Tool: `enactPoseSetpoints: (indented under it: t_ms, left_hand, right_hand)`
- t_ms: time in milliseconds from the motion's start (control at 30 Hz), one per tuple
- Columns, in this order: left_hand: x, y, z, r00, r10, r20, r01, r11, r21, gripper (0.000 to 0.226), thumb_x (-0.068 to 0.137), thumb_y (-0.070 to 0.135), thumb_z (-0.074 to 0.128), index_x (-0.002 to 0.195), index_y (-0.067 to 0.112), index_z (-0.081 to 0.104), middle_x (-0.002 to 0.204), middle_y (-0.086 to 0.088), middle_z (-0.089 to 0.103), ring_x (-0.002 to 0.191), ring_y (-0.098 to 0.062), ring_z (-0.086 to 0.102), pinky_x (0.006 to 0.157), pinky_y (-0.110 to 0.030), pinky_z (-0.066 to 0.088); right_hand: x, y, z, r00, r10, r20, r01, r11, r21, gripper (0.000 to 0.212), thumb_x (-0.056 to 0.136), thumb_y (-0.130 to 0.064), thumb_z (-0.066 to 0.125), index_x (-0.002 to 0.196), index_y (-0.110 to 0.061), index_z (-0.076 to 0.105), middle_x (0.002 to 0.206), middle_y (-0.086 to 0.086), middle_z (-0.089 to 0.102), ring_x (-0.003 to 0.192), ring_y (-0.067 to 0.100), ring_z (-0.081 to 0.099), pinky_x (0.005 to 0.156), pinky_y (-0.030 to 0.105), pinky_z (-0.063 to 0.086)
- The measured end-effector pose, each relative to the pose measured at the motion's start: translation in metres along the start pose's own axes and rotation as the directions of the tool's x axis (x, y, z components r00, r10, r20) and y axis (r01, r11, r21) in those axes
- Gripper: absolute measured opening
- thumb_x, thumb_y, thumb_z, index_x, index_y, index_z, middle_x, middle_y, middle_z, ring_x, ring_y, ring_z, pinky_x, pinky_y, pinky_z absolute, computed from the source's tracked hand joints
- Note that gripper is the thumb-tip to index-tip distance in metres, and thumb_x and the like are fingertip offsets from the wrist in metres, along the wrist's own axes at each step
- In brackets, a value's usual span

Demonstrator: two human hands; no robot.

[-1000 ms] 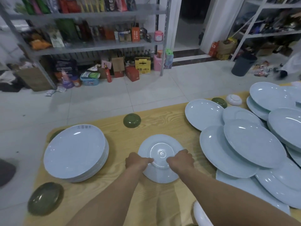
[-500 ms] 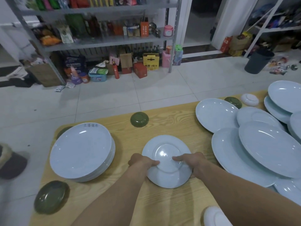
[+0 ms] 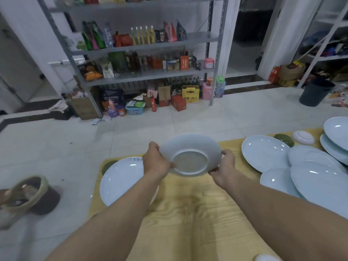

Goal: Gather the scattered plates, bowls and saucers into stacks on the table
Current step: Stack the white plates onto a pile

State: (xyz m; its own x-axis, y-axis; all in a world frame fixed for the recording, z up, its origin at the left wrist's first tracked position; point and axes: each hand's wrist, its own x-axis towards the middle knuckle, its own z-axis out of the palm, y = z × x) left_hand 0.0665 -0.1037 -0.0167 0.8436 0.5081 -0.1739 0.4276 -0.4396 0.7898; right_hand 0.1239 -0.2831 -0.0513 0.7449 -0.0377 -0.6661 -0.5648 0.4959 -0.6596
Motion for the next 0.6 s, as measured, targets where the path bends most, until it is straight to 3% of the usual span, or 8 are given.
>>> enactPoseSetpoints:
  t_ms: [100, 167, 200, 267, 333, 400, 500, 600]
  left_hand:
    - [0.006, -0.019, -0.048, 0.999, -0.042, 0.001, 0.041, 0.973, -0.226, 0.043, 0.079, -0.016, 0.058, 0.109, 0.014, 0.052, 0.116, -0.011, 0.060, 0.083, -0.024, 0.055, 0.051, -0.027, 0.041]
    - [0.011, -0.038, -0.078, 0.995, -0.093, 0.037, 0.100, 0.905, -0.413, 0.053, 0.084, -0.020, 0.042, 0.125, 0.013, 0.053, 0.133, -0.007, 0.055, 0.107, -0.028, 0.058, 0.049, -0.023, 0.038]
    - [0.013, -0.049, -0.094, 0.992, -0.110, 0.064, 0.127, 0.854, -0.504, 0.049, 0.088, -0.018, 0.038, 0.125, 0.009, 0.054, 0.127, -0.004, 0.056, 0.109, -0.029, 0.056, 0.050, -0.022, 0.034]
    - [0.009, -0.072, -0.124, 0.984, -0.097, 0.149, 0.173, 0.709, -0.684, 0.034, 0.080, -0.020, 0.032, 0.093, 0.005, 0.051, 0.090, -0.003, 0.051, 0.080, -0.026, 0.046, 0.054, -0.027, 0.026]
    - [0.003, -0.091, -0.146, 0.976, -0.091, 0.199, 0.216, 0.551, -0.806, 0.034, 0.060, -0.011, 0.039, 0.073, 0.019, 0.030, 0.074, -0.004, 0.030, 0.068, -0.018, 0.031, 0.060, -0.031, 0.020]
    - [-0.006, -0.102, -0.157, 0.975, -0.118, 0.189, 0.223, 0.508, -0.832, 0.029, 0.068, 0.000, 0.046, 0.070, 0.020, 0.025, 0.069, -0.004, 0.031, 0.059, -0.019, 0.036, 0.058, -0.032, 0.022]
    - [-0.008, -0.120, -0.154, 0.976, -0.172, 0.133, 0.203, 0.499, -0.842, 0.019, 0.094, 0.014, 0.041, 0.079, 0.011, 0.052, 0.071, -0.004, 0.063, 0.065, -0.020, 0.060, 0.060, -0.031, 0.041]
    - [0.003, -0.141, -0.143, 0.978, -0.167, 0.125, 0.193, 0.504, -0.842, 0.032, 0.101, 0.026, 0.036, 0.095, 0.010, 0.064, 0.073, 0.001, 0.072, 0.066, -0.016, 0.068, 0.053, -0.020, 0.049]
  right_hand:
    - [-0.020, 0.008, 0.044, 1.000, -0.025, 0.014, 0.025, 0.999, -0.027, 0.011, 0.088, -0.005, 0.039, 0.078, -0.009, 0.043, 0.088, 0.008, 0.042, 0.066, 0.024, 0.043, 0.052, 0.030, 0.039]
    - [-0.034, 0.022, 0.068, 0.998, -0.037, 0.056, 0.043, 0.993, -0.112, 0.017, 0.087, 0.007, 0.036, 0.091, -0.003, 0.051, 0.090, 0.009, 0.048, 0.070, 0.026, 0.050, 0.051, 0.030, 0.047]
    - [-0.042, 0.030, 0.078, 0.995, -0.053, 0.090, 0.068, 0.982, -0.178, 0.023, 0.087, 0.010, 0.036, 0.098, 0.000, 0.053, 0.092, 0.011, 0.052, 0.075, 0.028, 0.053, 0.055, 0.031, 0.048]
    - [-0.048, 0.048, 0.093, 0.980, -0.104, 0.167, 0.160, 0.918, -0.362, 0.033, 0.087, 0.011, 0.037, 0.110, -0.001, 0.058, 0.102, 0.014, 0.060, 0.089, 0.031, 0.057, 0.069, 0.034, 0.050]
    - [-0.051, 0.069, 0.104, 0.952, -0.128, 0.278, 0.262, 0.808, -0.528, 0.038, 0.095, 0.002, 0.039, 0.126, -0.009, 0.057, 0.118, 0.011, 0.061, 0.103, 0.029, 0.058, 0.085, 0.038, 0.051]
    - [-0.051, 0.092, 0.111, 0.933, -0.098, 0.347, 0.302, 0.737, -0.604, 0.037, 0.103, -0.015, 0.039, 0.138, -0.017, 0.049, 0.131, 0.006, 0.057, 0.112, 0.026, 0.055, 0.091, 0.038, 0.047]
    - [-0.047, 0.123, 0.121, 0.938, -0.054, 0.343, 0.276, 0.713, -0.645, 0.045, 0.104, -0.037, 0.038, 0.148, -0.026, 0.036, 0.142, 0.001, 0.048, 0.123, 0.025, 0.049, 0.098, 0.039, 0.042]
    - [-0.037, 0.143, 0.125, 0.948, -0.046, 0.314, 0.258, 0.688, -0.679, 0.050, 0.103, -0.047, 0.033, 0.151, -0.032, 0.029, 0.149, -0.002, 0.039, 0.133, 0.024, 0.040, 0.107, 0.042, 0.035]
